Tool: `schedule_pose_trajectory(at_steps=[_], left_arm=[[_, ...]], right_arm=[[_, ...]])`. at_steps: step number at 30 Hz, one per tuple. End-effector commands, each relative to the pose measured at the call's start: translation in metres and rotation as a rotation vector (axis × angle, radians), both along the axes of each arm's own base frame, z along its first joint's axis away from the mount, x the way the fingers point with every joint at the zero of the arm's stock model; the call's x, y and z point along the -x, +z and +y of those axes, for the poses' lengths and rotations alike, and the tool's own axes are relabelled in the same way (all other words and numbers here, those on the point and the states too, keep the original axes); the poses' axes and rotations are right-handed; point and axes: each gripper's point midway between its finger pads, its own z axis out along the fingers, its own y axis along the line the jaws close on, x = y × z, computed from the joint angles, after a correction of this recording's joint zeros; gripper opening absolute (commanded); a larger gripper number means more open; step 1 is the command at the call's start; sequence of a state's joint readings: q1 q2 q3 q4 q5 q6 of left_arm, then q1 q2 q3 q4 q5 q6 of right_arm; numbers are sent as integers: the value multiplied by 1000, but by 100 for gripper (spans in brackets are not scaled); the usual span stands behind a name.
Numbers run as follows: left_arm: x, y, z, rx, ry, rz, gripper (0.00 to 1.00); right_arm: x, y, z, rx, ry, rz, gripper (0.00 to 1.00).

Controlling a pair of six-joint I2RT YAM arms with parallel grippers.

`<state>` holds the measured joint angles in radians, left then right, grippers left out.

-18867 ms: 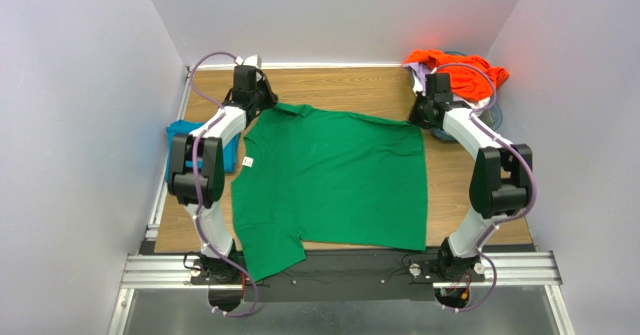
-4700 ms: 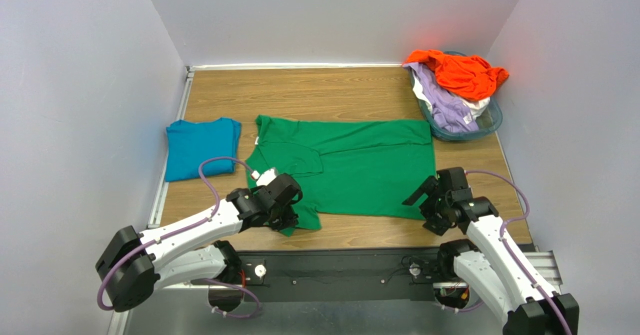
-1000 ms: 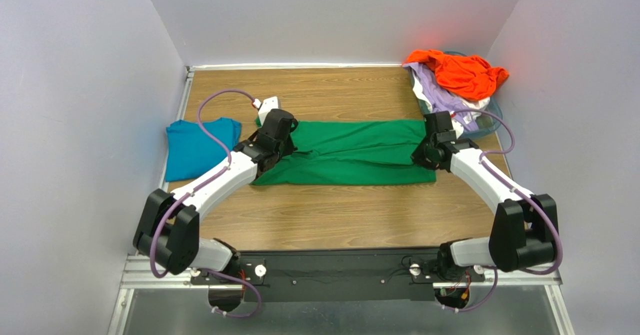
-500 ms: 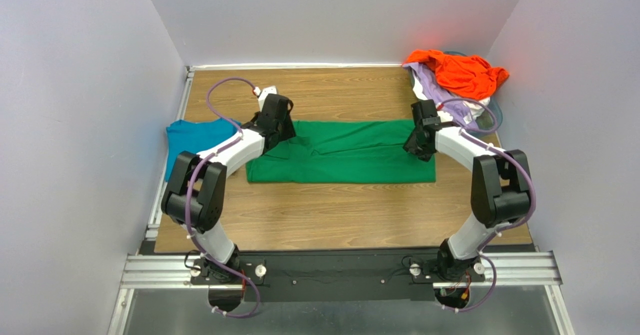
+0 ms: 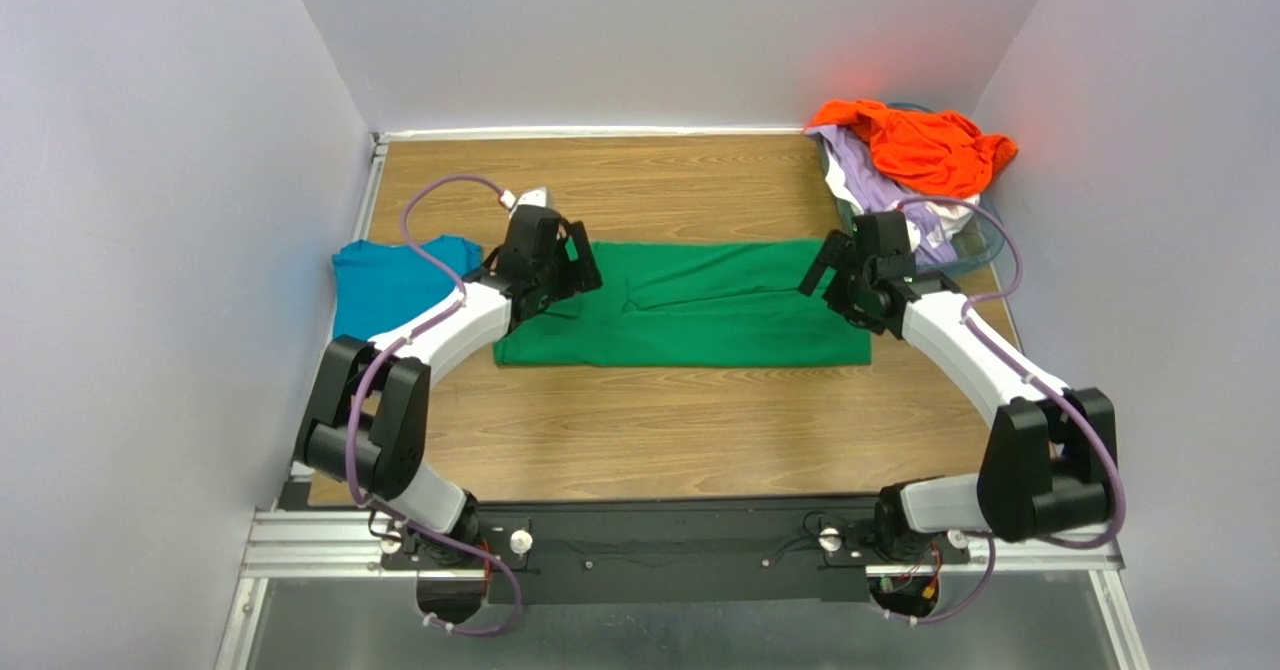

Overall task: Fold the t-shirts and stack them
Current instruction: Fold the tshirt

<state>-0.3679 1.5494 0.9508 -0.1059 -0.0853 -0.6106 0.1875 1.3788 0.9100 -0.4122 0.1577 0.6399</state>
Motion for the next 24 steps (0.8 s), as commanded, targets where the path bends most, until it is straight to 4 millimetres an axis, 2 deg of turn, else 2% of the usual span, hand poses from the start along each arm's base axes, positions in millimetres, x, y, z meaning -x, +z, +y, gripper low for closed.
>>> schedule_pose_trajectory(at_steps=[1,5,6,8,9,12,20,22,24], left_arm=[[23,-5,-16,66,-63,20,93],[26,-20,-13,42,-56,45,86],[26,-26,-11,30,-52,58,79],[23,-34,-9,9,-40,83,74],[22,-37,-7,-5,-31,90,64],[21,-49,-1,-53,-7,132,53],[25,-70,7,-104,11,200,53],[27,-73,9,-118,21,215,50],[27,-75,14,-139,41,221,41]], right_arm=[[35,-21,15,-65,118,69,100],[53,-34,19,-90,158,103,100],[56,-36,19,-93,158,110,100],[61,-40,19,-93,160,120,100],[62,-40,19,-94,159,119,100],[64,-41,18,-90,162,119,100],[67,-47,13,-70,151,131,100],[68,-49,12,-65,146,138,100],[69,-50,12,-65,148,142,100]])
